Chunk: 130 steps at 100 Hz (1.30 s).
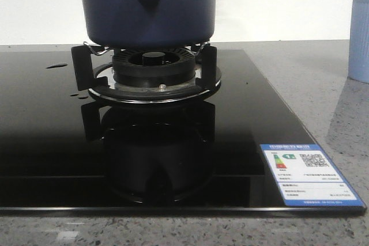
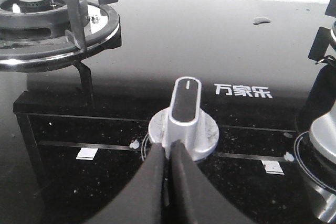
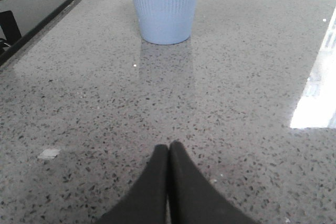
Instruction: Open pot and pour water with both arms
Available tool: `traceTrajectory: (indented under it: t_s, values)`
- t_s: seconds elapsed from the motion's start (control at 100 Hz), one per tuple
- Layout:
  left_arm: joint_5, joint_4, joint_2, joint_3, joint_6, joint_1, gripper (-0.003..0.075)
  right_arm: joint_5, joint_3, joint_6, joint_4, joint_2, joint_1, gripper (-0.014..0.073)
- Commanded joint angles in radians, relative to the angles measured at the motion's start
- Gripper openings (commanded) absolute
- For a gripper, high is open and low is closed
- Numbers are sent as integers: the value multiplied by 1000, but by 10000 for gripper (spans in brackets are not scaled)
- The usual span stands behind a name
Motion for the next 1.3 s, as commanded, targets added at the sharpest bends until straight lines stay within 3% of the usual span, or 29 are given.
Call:
traceTrajectory:
  t_s: [0.0,0.24,0.54,0.62,0.72,0.86,0.95,1.0,1.09,1.29]
  values:
    - [-44,1,-26,34,-10,0,-19,-13,28,0,-3,-18,-6,-67]
    - [-44,1,-26,34,-10,0,-19,-38,28,0,-32,-18,-6,-67]
    - [-90,-15,-26,34,-10,0,-19,-505,28,2,0,-18,-6,-67]
    - [-168,-178,-26,34,-10,0,-19,-606,28,38,72,-18,-6,-67]
    - [-279,-525,-26,34,-10,0,-19,-678,28,113,210,-18,-6,-67]
    - [-367,-972,-26,30,-10,0,-19,-623,22,113,474,-18,-6,-67]
    - [-365,-1274,-26,31,-10,-2,-19,-611,20,113,536,-18,-6,-67]
    - [-363,-1365,-26,31,-10,-2,-19,-603,10,113,536,-18,-6,-67]
    - [-363,-1393,-26,30,-10,-2,-19,-536,-33,113,536,-18,-4,-67]
    - [-275,-1322,-26,-68,34,-2,-19,-158,-224,109,529,19,-4,-67]
